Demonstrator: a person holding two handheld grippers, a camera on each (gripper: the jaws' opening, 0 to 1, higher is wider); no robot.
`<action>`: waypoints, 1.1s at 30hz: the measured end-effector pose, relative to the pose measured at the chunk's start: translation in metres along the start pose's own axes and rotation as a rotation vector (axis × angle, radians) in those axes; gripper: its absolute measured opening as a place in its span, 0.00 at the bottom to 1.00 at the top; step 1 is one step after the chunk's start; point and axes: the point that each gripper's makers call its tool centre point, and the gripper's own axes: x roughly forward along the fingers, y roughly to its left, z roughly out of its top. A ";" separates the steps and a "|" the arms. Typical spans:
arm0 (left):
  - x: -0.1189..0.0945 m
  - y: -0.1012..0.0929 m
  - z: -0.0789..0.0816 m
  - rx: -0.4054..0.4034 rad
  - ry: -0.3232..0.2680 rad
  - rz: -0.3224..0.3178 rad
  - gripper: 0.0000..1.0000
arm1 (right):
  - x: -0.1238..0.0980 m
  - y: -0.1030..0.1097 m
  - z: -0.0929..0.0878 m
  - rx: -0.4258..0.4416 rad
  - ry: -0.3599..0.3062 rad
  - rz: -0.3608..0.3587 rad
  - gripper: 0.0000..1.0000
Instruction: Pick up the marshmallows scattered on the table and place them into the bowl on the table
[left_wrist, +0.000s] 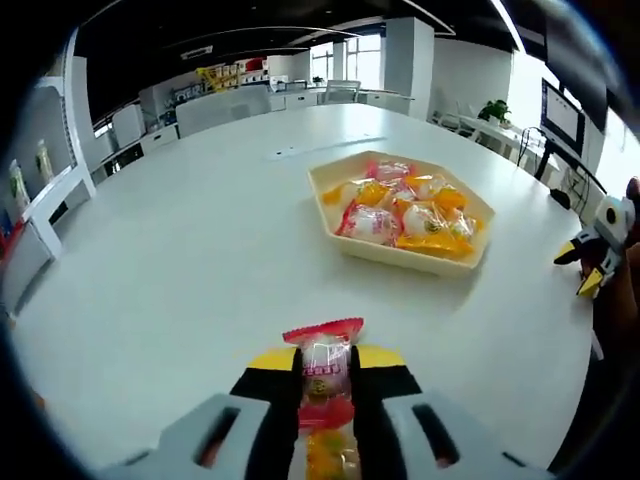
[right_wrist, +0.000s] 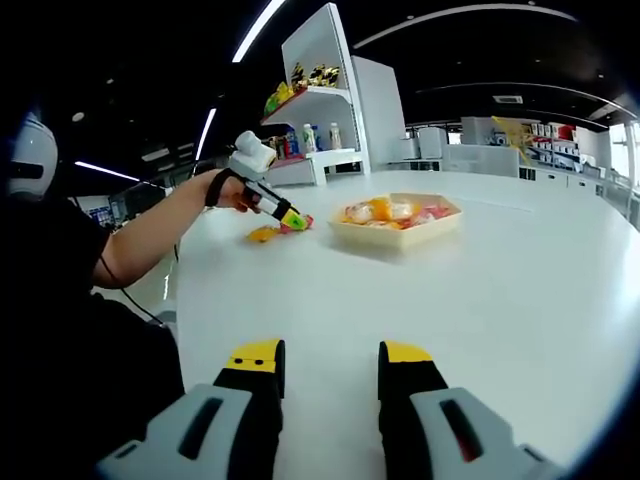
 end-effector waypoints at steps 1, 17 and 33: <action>0.000 0.000 0.000 0.001 0.000 0.000 0.19 | 0.000 0.000 0.000 -0.002 -0.001 0.000 0.36; -0.030 -0.035 0.060 0.119 -0.252 -0.122 0.19 | -0.001 0.001 0.002 -0.004 -0.006 0.002 0.36; -0.047 -0.064 0.103 0.163 -0.436 -0.181 0.19 | -0.004 -0.001 0.009 -0.018 -0.020 -0.012 0.36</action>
